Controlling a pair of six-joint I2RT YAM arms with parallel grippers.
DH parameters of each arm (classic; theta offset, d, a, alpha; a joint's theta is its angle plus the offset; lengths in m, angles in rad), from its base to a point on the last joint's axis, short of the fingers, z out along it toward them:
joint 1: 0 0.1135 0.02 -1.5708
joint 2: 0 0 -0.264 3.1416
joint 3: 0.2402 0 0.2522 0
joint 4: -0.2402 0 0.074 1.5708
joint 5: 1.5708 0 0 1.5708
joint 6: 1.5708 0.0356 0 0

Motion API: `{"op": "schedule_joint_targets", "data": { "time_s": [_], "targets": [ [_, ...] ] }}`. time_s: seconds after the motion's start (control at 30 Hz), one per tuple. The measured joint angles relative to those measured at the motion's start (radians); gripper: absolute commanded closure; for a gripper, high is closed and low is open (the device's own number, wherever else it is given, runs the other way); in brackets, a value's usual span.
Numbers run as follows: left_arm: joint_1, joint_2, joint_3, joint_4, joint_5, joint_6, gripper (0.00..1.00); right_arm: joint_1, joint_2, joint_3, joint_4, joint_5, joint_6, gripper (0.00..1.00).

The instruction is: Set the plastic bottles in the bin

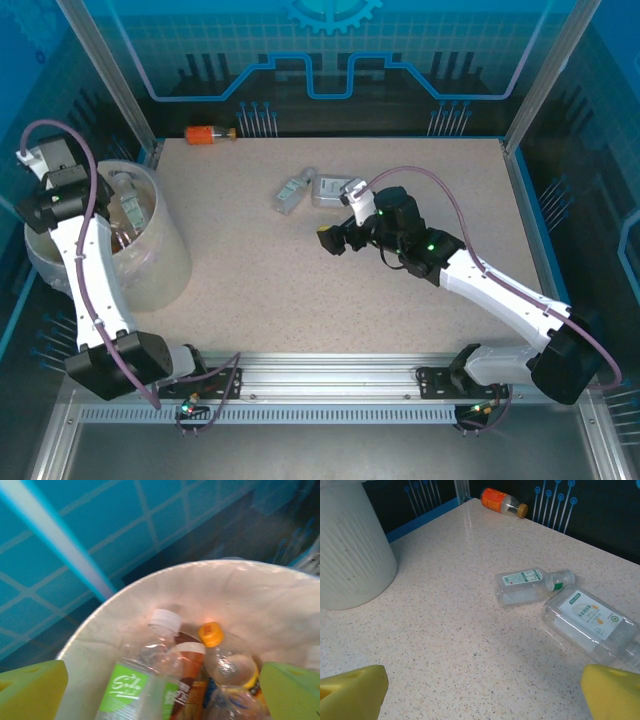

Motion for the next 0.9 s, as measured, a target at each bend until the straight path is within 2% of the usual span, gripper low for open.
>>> {"op": "schedule_joint_targets", "data": {
  "time_s": [0.2,0.43,0.53,0.67,0.8,0.9],
  "targets": [
    [-0.132,-0.038,0.000,-0.018,0.081,-0.035,0.01,-0.078,0.025,-0.005,0.019,0.007,0.053,0.00],
    [-0.436,-0.132,-0.006,0.028,0.150,-0.063,0.01,-0.198,0.176,0.015,0.011,-0.004,0.033,0.00],
    [-0.554,-0.158,-0.029,0.073,0.176,-0.079,0.01,-0.228,0.248,0.061,-0.016,-0.008,-0.053,0.00],
    [-0.652,-0.161,-0.079,0.147,0.268,-0.109,0.01,-0.260,0.340,0.149,-0.058,-0.044,-0.204,0.00],
    [-0.697,-0.152,-0.138,0.225,0.393,-0.145,0.01,-0.313,0.443,0.270,-0.130,-0.143,-0.363,0.01],
    [-0.702,-0.153,-0.187,0.285,0.469,-0.179,0.01,-0.354,0.560,0.425,-0.231,-0.216,-0.499,0.02]
  ]
}}
